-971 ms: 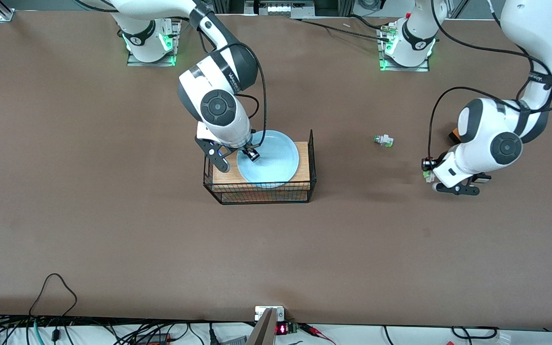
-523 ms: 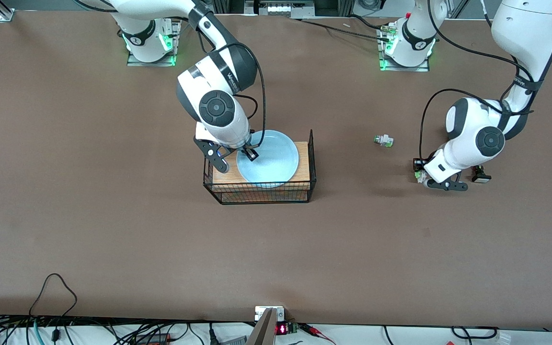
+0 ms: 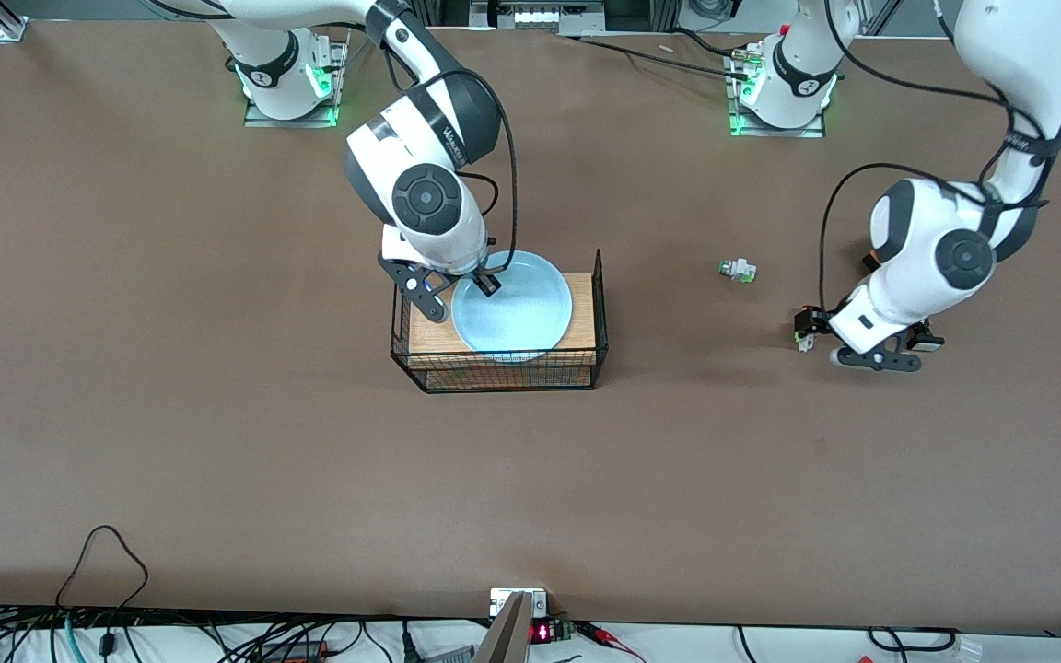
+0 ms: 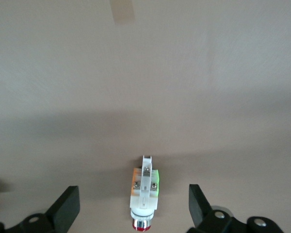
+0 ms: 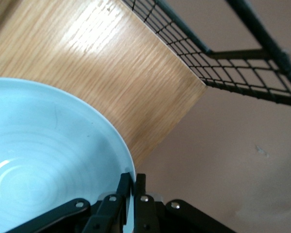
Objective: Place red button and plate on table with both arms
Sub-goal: 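Release the button with the left gripper while the right gripper lifts the plate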
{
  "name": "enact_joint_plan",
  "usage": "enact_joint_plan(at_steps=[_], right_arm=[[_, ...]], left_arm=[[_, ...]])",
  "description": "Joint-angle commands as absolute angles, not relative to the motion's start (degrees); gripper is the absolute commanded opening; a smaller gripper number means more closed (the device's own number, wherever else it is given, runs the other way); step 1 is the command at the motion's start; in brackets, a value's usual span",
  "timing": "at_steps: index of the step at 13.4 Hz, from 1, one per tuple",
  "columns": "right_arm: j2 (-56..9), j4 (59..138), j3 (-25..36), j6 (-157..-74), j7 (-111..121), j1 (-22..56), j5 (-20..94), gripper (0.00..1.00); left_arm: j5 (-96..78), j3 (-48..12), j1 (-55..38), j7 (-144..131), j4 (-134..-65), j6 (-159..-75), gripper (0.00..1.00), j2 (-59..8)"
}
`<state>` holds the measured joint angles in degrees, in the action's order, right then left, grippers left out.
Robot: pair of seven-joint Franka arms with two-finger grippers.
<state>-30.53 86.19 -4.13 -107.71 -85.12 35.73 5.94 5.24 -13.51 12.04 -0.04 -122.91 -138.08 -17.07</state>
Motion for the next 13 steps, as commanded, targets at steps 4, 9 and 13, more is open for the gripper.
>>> enact_joint_plan(at_steps=[4,9,13], right_arm=[[-30.85,85.78,-3.96,-104.69,-85.17,36.56,6.15,0.0],[-27.08,85.52,-4.22,-99.5,-85.87,36.47,6.15,0.0],[-22.77,85.43,-3.78,-95.19,-85.96,35.86,12.29,0.0]], left_arm=[[5.71,-13.1,7.04,0.0,-101.73,-111.84,1.0,-13.18],[3.27,1.22,-6.58,0.09,-88.78,-100.29,1.0,-13.18],[0.0,0.62,-3.26,0.53,-86.13,-96.68,1.0,-11.44]])
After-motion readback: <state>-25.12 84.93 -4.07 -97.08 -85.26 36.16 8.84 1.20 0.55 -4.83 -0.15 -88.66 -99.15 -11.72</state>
